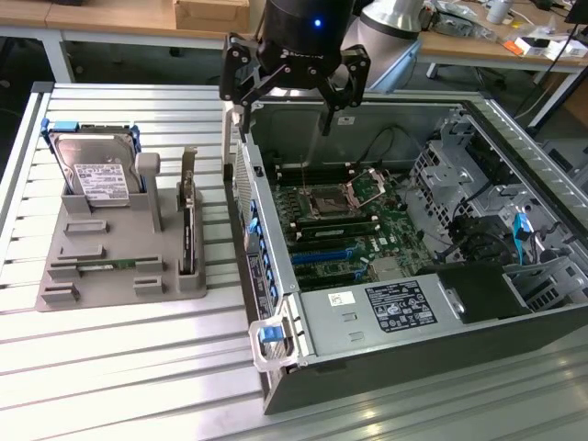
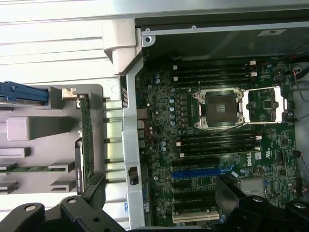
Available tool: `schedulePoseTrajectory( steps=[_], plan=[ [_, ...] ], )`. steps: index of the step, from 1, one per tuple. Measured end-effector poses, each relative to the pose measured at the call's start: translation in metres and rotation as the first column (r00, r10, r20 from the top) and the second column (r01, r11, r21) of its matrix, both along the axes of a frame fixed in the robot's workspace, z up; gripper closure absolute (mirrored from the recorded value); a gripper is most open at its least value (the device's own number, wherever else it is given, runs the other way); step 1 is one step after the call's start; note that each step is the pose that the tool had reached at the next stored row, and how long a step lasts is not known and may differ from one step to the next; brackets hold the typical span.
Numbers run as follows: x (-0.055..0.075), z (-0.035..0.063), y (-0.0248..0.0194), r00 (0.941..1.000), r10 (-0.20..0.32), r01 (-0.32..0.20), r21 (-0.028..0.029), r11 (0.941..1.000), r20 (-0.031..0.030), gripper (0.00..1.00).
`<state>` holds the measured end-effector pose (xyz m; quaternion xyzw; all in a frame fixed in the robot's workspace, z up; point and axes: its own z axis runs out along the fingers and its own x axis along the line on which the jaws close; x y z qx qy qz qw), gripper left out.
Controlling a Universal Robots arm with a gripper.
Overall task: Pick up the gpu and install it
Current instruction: 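Reach for the gpu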
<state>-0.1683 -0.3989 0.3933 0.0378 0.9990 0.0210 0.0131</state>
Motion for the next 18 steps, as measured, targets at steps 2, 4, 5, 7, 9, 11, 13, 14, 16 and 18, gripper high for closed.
schedulePoseTrajectory(
  steps=[2,4,5,7,9,11,13,14,16,18],
  plan=[
    [-0.0004,0.0000,0.0000,1.0000,0.000,0.000,-0.0007,1.0000,0.0000,0.01],
    [-0.0012,0.0000,0.0000,1.0000,0.000,0.000,-0.0010,1.0000,0.0000,0.01],
    [-0.0017,0.0000,0.0000,1.0000,0.000,0.000,-0.0012,1.0000,0.0000,0.01],
    [-0.0025,0.0000,0.0000,1.0000,0.000,0.000,-0.0014,1.0000,0.0000,0.01],
    [-0.0035,0.0000,0.0000,1.0000,0.000,0.000,-0.0015,1.0000,0.0000,0.01],
    [-0.0043,0.0000,0.0000,1.0000,0.000,0.000,-0.0017,1.0000,0.0000,0.01],
    [-0.0050,0.0000,0.0000,1.0000,0.000,0.000,-0.0019,1.0000,0.0000,0.01],
    [-0.0054,0.0000,0.0000,1.0000,0.000,0.000,-0.0020,1.0000,-0.0001,0.01],
    [-0.0061,0.0000,0.0000,1.0000,0.000,0.000,-0.0021,1.0000,0.0000,0.01],
    [-0.0070,0.0000,0.0000,1.0000,0.000,0.000,-0.0024,1.0000,0.0000,0.01]
  ],
)
